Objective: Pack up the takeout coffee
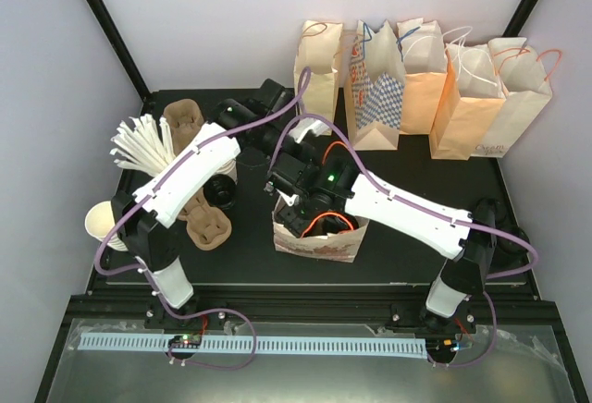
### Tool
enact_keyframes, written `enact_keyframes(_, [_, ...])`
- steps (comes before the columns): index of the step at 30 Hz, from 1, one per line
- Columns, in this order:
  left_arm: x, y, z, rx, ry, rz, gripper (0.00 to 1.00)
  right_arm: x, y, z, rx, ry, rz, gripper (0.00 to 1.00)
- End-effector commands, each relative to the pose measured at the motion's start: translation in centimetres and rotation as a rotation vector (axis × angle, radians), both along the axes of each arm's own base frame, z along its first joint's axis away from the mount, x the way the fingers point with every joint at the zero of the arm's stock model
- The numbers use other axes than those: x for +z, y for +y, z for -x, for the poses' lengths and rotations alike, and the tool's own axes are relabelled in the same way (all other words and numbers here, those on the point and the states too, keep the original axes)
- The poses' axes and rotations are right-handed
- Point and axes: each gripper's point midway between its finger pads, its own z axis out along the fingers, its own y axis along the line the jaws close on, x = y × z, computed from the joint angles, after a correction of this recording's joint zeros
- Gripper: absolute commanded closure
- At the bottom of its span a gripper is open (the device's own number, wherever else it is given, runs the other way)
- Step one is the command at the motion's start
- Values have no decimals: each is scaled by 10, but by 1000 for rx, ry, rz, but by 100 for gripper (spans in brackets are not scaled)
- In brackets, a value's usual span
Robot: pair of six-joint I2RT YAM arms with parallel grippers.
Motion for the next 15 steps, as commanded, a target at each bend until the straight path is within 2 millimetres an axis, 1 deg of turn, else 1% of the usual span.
enact_keyframes(1, [10,16,-10,112,-26,-40,77,16,-13,-23,-210,-77,-59,61])
enact_keyframes(2, [13,20,-8,135,-25,-31,74,19,-11,-25,-225,-81,-95,61])
enact_keyframes(4, [16,24,-4,159,-27,-12,66,19,-11,-29,-239,-107,-136,61])
enact_keyframes(5, [18,25,-1,162,-29,-1,62,20,-6,-29,-222,-118,-173,61])
enact_keyframes(6, [19,27,1,168,-29,5,57,16,-4,-29,-201,-130,-199,61])
enact_keyframes(7, [22,28,3,173,-29,12,53,17,1,-30,-168,-160,-244,61])
enact_keyframes(9, [26,32,6,188,-26,15,47,15,7,-30,-102,-207,-308,60])
enact_keyframes(11, [30,38,9,214,-25,6,43,19,7,-33,-73,-249,-345,60])
enact_keyframes(13, [33,48,11,257,-33,-22,41,25,7,-34,-47,-256,-364,60])
enact_keyframes(15, [36,59,15,301,-34,-42,37,26,9,-29,14,-255,-373,58])
